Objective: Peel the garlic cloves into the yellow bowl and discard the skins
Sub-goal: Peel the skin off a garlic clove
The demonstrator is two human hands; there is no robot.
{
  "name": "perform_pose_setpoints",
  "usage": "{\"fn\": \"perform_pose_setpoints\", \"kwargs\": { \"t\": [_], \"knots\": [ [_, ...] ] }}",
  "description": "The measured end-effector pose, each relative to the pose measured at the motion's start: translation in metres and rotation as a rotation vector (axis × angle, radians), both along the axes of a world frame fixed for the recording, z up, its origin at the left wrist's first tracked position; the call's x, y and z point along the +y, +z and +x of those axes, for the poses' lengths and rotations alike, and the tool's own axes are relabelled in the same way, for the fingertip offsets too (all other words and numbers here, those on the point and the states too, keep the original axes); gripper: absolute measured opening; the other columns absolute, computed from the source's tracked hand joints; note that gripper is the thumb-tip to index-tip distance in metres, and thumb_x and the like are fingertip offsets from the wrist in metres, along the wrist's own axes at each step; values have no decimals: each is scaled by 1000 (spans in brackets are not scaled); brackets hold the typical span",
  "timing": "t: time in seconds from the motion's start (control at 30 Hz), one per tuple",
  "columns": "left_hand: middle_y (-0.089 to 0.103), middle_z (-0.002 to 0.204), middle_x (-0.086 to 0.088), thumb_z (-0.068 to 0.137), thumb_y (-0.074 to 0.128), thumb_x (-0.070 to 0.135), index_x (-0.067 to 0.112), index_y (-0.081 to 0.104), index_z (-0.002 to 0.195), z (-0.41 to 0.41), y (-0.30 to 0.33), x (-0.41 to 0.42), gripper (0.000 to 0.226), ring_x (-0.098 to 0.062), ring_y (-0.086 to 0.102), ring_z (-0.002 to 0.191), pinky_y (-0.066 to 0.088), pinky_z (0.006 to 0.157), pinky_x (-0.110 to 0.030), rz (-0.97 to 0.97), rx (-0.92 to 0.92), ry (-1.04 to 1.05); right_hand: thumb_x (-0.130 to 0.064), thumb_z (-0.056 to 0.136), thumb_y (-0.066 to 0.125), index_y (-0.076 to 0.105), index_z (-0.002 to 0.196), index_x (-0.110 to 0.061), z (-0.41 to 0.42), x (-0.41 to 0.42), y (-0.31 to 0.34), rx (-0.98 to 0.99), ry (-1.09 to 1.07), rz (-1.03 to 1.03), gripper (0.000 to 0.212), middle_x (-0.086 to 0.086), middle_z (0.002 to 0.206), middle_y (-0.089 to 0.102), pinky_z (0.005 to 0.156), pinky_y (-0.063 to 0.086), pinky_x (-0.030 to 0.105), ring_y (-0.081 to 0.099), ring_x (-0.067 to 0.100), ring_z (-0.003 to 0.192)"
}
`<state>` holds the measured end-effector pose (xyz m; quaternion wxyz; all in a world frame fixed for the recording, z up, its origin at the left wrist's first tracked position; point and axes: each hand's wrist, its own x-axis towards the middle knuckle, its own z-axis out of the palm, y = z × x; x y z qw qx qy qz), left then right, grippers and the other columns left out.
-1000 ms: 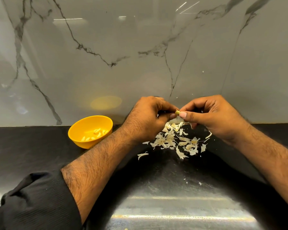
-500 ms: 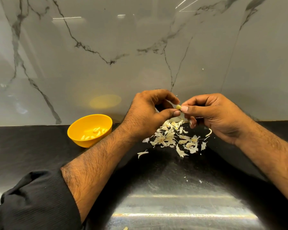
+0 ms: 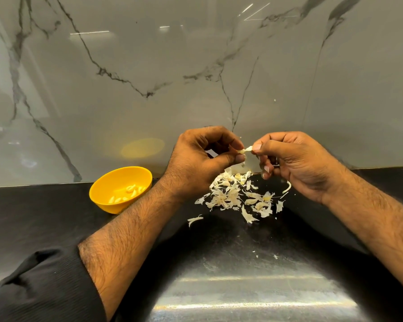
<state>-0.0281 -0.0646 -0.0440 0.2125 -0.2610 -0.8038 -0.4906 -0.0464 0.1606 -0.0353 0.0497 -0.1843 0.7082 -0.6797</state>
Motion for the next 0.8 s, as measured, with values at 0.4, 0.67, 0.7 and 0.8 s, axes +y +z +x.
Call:
{"fn": "perform_pose_setpoints", "kwargs": {
  "t": [0.4,0.67,0.7,0.8],
  "knots": [
    [78,92,-8,86,86,7,7,76,98,0,4,-5,16,-24,75,86,63,68,-31,214,-73,1,-16,86,83,70,79,-4,-8,13,2,9,-139,66,19,5,63,56,55,53,32,50,18,57],
    [80,93,-8,92,80,6,5,77,105,2,4,-4,14,-25,79,86,66,74,-36,195,-88,-39,-31,96,74,67,123,-42,1,3,5,261,-42,854,30,-22,106,68,84,52,22,65,-5,95],
    [80,92,-8,93,79,6,4,77,106,2,4,-4,14,-24,79,86,66,75,-36,185,-83,-41,-34,96,73,72,113,-38,-1,6,5,320,-132,760,17,-22,93,70,78,51,21,65,-8,85],
    [80,93,-8,94,78,4,3,76,107,1,3,-3,13,-23,80,87,66,76,-35,166,-79,-50,-19,94,77,75,98,-34,-1,13,8,386,-198,600,16,-20,86,71,74,49,20,65,-11,81]
  ]
}}
